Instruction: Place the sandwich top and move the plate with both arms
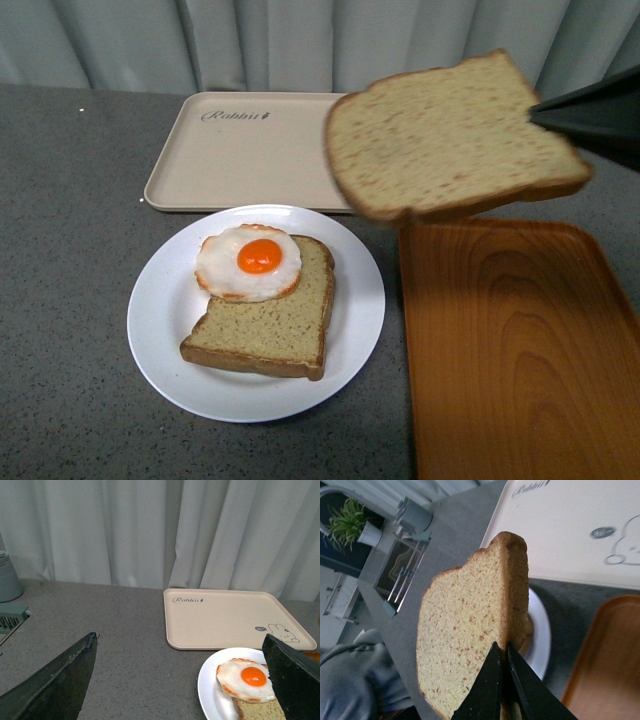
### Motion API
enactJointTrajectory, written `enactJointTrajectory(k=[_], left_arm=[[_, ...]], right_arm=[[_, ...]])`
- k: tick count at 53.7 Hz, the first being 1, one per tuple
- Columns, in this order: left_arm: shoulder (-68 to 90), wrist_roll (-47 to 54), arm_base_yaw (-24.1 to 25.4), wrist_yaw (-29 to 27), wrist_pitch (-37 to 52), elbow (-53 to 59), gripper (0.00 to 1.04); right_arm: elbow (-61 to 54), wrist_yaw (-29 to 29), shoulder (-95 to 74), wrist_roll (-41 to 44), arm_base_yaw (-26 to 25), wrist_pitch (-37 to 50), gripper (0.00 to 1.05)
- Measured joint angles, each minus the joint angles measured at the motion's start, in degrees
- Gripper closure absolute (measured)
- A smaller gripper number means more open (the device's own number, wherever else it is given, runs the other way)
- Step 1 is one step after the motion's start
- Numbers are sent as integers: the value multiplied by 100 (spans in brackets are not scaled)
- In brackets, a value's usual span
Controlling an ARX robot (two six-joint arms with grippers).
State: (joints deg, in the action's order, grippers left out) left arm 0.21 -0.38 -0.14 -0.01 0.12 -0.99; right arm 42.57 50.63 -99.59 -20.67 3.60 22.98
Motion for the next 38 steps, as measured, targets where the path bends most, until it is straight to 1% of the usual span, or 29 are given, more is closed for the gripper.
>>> enactJointTrajectory(k=[2,8,18,22,27,38], left_arm=[[0,0,0,0,0,0,6],[0,0,0,0,0,0,6],[0,-2,0,0,0,0,6],[0,0,0,0,0,0,6],[0,0,0,0,0,0,6],[0,0,0,0,0,0,6]], right_arm=[[63,-70,-155,-83,227,46,103],[280,-232,-551,-243,693,79,103],[629,-586,-1047,-398,1211,52,103],[721,-730,-1198,-391,1340,-50,103],[756,-938,-1467,-376,1453,22,103],[798,-1235,-1915,-299,1499,57,103]])
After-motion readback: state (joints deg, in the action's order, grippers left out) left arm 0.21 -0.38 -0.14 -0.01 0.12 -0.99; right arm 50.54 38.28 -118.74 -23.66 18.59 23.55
